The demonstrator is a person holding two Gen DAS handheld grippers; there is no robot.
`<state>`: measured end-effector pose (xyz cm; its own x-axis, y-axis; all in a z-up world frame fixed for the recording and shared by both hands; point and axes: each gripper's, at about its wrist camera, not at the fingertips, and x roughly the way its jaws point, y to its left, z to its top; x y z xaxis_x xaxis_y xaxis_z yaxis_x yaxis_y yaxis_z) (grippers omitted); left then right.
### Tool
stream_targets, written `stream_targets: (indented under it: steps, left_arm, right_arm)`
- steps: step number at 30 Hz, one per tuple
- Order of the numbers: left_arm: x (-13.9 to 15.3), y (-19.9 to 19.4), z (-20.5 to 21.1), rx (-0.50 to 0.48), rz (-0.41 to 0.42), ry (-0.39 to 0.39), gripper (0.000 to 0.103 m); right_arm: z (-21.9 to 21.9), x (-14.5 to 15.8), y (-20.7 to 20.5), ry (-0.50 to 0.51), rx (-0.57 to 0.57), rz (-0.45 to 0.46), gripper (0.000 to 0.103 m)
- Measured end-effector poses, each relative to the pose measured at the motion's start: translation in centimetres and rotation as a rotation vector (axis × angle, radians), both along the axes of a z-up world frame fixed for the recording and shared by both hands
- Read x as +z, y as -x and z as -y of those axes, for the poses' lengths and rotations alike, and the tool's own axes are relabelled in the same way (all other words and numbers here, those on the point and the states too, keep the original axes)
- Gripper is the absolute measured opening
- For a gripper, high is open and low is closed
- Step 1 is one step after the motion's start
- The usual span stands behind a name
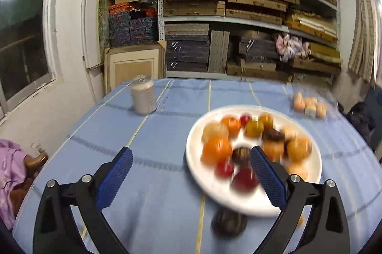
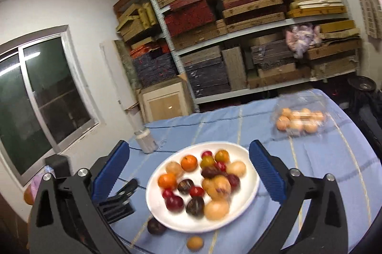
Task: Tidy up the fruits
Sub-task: 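Withdraw both open tools from the plate toward the last fruits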
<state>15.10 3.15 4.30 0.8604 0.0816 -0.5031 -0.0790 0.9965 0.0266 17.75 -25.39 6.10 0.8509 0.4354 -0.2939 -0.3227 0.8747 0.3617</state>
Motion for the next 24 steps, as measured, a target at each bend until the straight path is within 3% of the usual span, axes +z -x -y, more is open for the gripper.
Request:
stream_targets:
  steps: [4,6,11,19,24]
  left_arm:
    - [-1.5,2.7,0.6,-0.017,-0.049,-0.008,0.099]
    - [-1.8,3.9,1.2,-0.028,-0.042,-0.045,0.099]
    - [-2.5,6.0,2.3,-0.045,-0.007,-0.099,0.099]
    - [-2.7,6.3,2.3,-0.011,0.009,-0.146,0.099]
    - [-2.5,6.6,2.7,-0.026,0.027,-0.166,0.099]
  right_arm:
    - [-0.4,-5.6,2.2,0.074,-0.037,-0.110,0.098]
    - [-1.3,-6.9,2.6,0.137,-0.029,-0.164,0.098]
    - [-1.8,-7.0,5.0,0.187,-0.049,-0.107,0.098]
    - [-2.1,-9.1,3.2,0.211,-0.028,-0.240,0.098]
    - [-4.5,-10.4,2.9,0.324,0.010,-0.267,0.098]
